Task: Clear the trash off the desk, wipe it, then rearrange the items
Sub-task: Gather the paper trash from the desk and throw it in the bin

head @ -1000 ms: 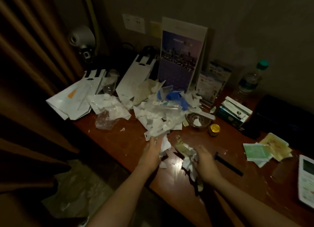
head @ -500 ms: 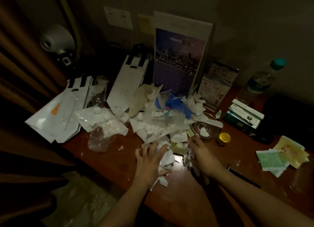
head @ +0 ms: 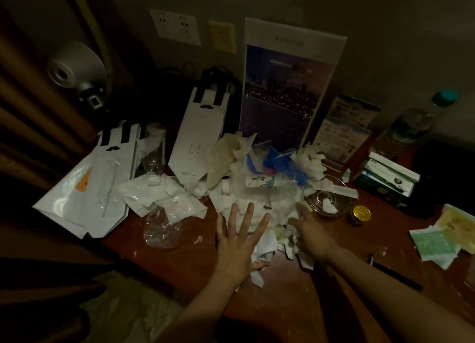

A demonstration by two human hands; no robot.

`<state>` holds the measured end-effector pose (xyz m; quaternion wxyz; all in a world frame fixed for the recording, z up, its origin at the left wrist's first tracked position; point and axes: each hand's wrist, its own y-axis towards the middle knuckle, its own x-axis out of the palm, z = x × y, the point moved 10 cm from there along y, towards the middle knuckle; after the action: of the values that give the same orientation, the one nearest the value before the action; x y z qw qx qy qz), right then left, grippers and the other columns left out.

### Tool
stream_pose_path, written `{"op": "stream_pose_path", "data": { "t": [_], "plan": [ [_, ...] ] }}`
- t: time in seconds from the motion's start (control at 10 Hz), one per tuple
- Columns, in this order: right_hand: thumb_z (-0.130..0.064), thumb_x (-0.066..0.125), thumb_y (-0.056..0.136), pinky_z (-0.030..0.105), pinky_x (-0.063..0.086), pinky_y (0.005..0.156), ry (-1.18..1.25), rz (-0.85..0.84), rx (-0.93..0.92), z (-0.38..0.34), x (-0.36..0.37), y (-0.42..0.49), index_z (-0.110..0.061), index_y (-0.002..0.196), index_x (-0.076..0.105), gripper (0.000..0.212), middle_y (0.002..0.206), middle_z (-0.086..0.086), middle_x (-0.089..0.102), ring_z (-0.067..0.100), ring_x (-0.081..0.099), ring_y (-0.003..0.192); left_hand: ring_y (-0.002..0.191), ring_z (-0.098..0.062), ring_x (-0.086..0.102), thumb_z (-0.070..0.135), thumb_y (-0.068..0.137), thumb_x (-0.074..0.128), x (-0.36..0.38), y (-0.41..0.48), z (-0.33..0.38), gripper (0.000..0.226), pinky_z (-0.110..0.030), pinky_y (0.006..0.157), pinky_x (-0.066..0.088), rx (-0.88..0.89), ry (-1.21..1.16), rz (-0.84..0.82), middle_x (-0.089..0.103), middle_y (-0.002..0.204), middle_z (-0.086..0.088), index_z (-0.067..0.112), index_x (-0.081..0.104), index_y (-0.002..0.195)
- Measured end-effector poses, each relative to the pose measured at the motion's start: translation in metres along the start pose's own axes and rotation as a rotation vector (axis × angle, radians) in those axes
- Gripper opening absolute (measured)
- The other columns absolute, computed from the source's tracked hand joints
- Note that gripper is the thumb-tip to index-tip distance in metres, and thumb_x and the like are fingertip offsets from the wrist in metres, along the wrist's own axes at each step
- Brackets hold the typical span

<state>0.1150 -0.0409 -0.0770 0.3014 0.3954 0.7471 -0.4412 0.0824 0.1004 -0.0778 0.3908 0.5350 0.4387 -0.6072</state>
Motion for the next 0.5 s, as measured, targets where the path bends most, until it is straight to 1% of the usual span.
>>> {"op": "stream_pose_path", "data": {
  "t": [0.1, 0.2, 0.3, 0.4, 0.5],
  "plan": [
    [-0.002, 0.049, 0.090, 0.021, 0.040, 0.095, -0.053, 0.002, -0.012, -0.002, 0.003, -0.004, -0.018, 0.133, 0.048, 0.045, 0.152, 0.007, 0.018, 0.022, 0.043, 0.127, 0.138, -0.044, 0.032, 0.090, 0.037, 0.062, 0.021, 0.006, -0.014, 0.144, -0.066, 0.106, 0.020, -0.089, -0.052, -0.128, 0.028, 0.155, -0.017, 0.028, 0.005, 0.154],
    [-0.001, 0.047, 0.089, 0.019, 0.037, 0.087, -0.070, 0.023, -0.022, -0.004, 0.006, -0.005, -0.019, 0.130, 0.049, 0.045, 0.139, 0.004, 0.035, 0.019, 0.047, 0.119, 0.128, -0.037, 0.048, 0.091, 0.036, 0.062, 0.033, 0.009, -0.019, 0.149, -0.063, 0.100, 0.038, -0.161, -0.136, -0.185, 0.048, 0.144, -0.011, 0.029, -0.006, 0.153],
    [-0.002, 0.046, 0.090, 0.013, 0.031, 0.070, -0.039, 0.051, -0.033, 0.001, 0.011, -0.003, -0.020, 0.120, 0.052, 0.036, 0.123, 0.001, 0.047, 0.013, 0.051, 0.099, 0.145, -0.033, 0.016, 0.079, 0.062, 0.060, 0.034, 0.010, -0.014, 0.126, -0.055, 0.115, 0.011, -0.138, -0.084, -0.235, 0.018, 0.159, -0.007, 0.034, -0.021, 0.148],
    [-0.002, 0.049, 0.090, 0.011, 0.038, 0.062, 0.037, 0.108, -0.020, 0.006, 0.010, 0.001, -0.014, 0.113, 0.048, 0.026, 0.103, 0.007, 0.055, 0.008, 0.044, 0.083, 0.141, -0.031, 0.015, 0.070, 0.072, 0.062, 0.033, 0.014, -0.011, 0.112, -0.044, 0.115, 0.013, -0.156, -0.103, -0.239, 0.017, 0.155, -0.006, 0.033, -0.007, 0.152],
    [0.000, 0.046, 0.092, 0.007, 0.039, 0.062, 0.082, 0.140, -0.002, 0.011, 0.011, 0.006, -0.007, 0.121, 0.042, 0.030, 0.095, -0.001, 0.046, 0.009, 0.040, 0.081, 0.128, -0.030, 0.035, 0.071, 0.068, 0.064, 0.029, 0.015, -0.009, 0.106, -0.043, 0.110, 0.027, -0.150, -0.075, -0.204, 0.035, 0.143, -0.007, 0.032, 0.011, 0.151]
  ]
}}
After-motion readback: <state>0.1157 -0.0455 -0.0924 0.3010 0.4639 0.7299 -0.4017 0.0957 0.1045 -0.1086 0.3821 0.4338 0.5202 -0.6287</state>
